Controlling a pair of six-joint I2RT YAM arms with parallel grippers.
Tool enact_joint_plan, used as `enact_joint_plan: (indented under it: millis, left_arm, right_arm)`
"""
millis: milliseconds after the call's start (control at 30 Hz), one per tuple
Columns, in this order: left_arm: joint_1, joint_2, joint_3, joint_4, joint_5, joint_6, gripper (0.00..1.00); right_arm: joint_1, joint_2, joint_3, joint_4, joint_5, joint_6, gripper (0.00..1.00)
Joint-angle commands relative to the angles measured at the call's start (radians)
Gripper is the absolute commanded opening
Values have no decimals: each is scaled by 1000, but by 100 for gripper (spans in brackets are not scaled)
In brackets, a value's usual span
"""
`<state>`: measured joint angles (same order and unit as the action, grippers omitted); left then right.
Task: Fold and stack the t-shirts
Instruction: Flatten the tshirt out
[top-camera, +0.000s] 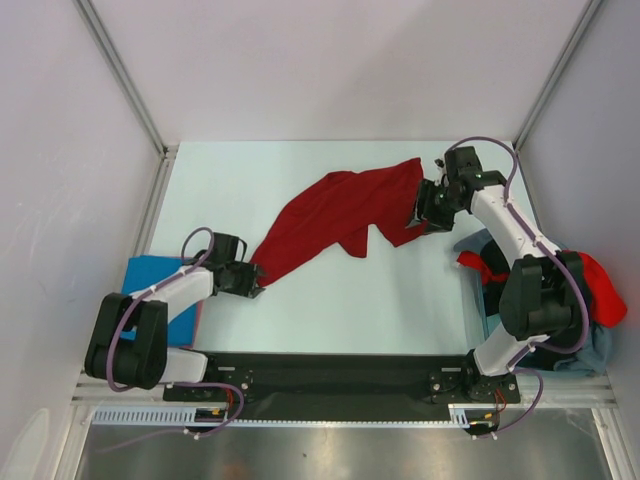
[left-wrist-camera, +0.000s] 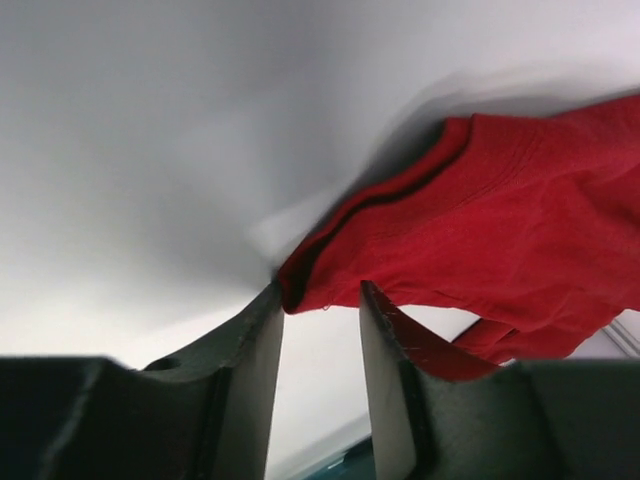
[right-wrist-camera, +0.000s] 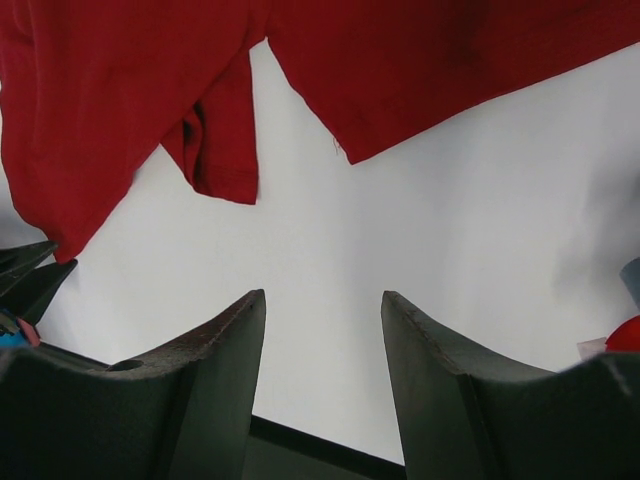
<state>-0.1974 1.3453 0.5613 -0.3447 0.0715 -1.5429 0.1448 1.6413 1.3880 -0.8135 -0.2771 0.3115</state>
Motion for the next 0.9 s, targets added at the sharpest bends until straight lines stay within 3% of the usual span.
enact_joint_plan:
  millis: [0,100,167,200,300,467,633,867]
  left_arm:
    - [7,32,5,3,-26,-14,41]
    - [22,25,-4,4,-36,1,29]
    - [35,28,-15,19,-48,44,5]
    - [55,35,-11,15,-50,65,0]
    - [78,41,57,-28,-70,246,0]
    - [90,23,271,-181,-234,605,0]
    - [150,-37,315,-189,-260,788,0]
    - [194,-5,406,-185,-291,974,0]
  right_arm:
    - [-24,-43,6,14,10,-17,56]
    - [-34,-47,8,13,15,-15,56]
    - [-37,-47,0,14,16,-15,56]
    - [-42,-44,0,13,19,-14,56]
    - [-42,-29,-4,-3,38,-9,56]
    - [-47,6,-24,-22,50,-17,56]
    - [-47,73,-37,-13,45,-29,52]
    - [-68,202,15,-30,130,-55,48]
